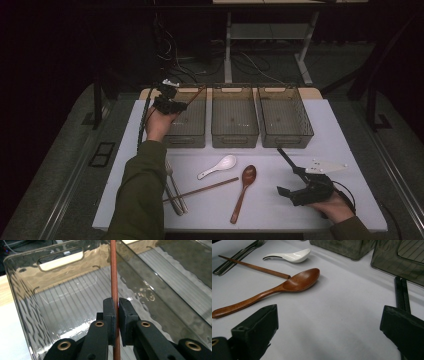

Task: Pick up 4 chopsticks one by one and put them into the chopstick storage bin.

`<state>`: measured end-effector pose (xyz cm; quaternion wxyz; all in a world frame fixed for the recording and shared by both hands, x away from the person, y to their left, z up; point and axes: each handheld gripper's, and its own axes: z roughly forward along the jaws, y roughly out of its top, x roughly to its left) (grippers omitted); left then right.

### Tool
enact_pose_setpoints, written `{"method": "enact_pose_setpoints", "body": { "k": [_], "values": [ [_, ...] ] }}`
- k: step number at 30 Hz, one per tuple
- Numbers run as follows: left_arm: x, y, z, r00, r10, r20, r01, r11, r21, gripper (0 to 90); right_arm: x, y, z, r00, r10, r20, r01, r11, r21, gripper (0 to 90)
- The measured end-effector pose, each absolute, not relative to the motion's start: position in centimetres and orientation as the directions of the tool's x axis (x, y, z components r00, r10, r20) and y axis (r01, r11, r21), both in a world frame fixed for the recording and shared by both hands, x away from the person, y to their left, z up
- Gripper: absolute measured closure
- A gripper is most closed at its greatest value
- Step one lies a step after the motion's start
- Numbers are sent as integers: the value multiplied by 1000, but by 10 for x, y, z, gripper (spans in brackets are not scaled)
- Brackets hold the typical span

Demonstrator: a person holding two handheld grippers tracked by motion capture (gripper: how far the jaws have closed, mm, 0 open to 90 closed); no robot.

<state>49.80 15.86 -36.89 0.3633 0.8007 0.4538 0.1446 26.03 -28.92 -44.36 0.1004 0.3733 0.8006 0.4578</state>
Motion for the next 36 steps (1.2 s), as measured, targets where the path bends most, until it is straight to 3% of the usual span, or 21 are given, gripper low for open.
{"method": "enact_pose_setpoints", "body": {
  "k": [4,10,19,30,36],
  "values": [
    [499,158,-370,544,833,-104,619,-314,720,822,260,-290,-443,-701,690,182,507,302,807,17],
    [499,159,-371,534,841,-85,621,-322,714,651,260,-289,-443,-702,689,181,506,303,808,17],
    [498,161,-370,566,814,-131,611,-307,730,494,260,-289,-444,-703,688,180,505,305,807,17],
    [491,156,-365,619,773,-137,580,-333,744,401,260,-289,-443,-702,689,180,506,305,807,17],
    [484,154,-360,664,741,-97,544,-390,743,341,260,-289,-443,-702,689,179,505,305,808,17]
  ]
}}
